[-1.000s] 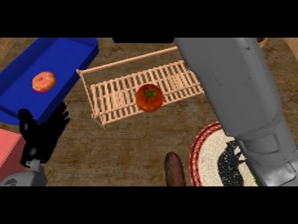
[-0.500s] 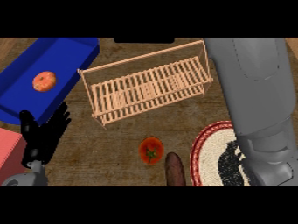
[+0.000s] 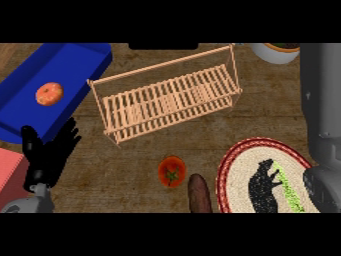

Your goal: Pick the tomato from the placemat and place it in the tiered shelf

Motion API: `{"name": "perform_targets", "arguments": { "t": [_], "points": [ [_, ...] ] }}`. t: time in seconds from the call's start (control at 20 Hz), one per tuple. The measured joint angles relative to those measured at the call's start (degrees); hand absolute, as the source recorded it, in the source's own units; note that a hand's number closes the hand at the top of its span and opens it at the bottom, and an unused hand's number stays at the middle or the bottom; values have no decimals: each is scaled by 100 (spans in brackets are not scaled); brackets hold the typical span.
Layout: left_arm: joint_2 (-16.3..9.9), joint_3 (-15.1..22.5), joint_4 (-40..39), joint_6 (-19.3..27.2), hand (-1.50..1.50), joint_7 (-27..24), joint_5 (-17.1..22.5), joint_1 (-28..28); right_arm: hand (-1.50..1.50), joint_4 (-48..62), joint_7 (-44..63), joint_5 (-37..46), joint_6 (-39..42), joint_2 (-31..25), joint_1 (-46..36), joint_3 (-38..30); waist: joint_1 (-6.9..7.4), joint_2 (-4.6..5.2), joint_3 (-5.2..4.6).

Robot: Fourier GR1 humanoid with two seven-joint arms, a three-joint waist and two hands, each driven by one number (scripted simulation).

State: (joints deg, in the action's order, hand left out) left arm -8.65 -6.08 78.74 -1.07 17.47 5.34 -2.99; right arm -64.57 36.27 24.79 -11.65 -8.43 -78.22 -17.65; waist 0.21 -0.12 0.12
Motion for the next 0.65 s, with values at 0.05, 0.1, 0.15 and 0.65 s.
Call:
{"name": "perform_targets", "arguments": {
  "t": [0.05, 0.1, 0.15, 0.65],
  "points": [
    [15, 11, 20, 18, 0, -32, -21, 26, -150, -30, 53, 16, -58, -115, 40, -72, -7, -3, 0],
    [8, 5, 31, -3, 0, -67, -13, 42, -150, 5, 49, 5, -123, -232, 57, -170, -1, 0, -1],
    [7, 16, 83, 11, 0, 28, -12, 31, -150, 9, 110, -13, -167, -339, 56, -255, -1, 1, -2],
    [-27, -30, 87, -40, 0, -14, -12, 107, -150, -388, 42, -1208, 720, -1525, 888, -1168, -34, -5, 2]
  ]
}}
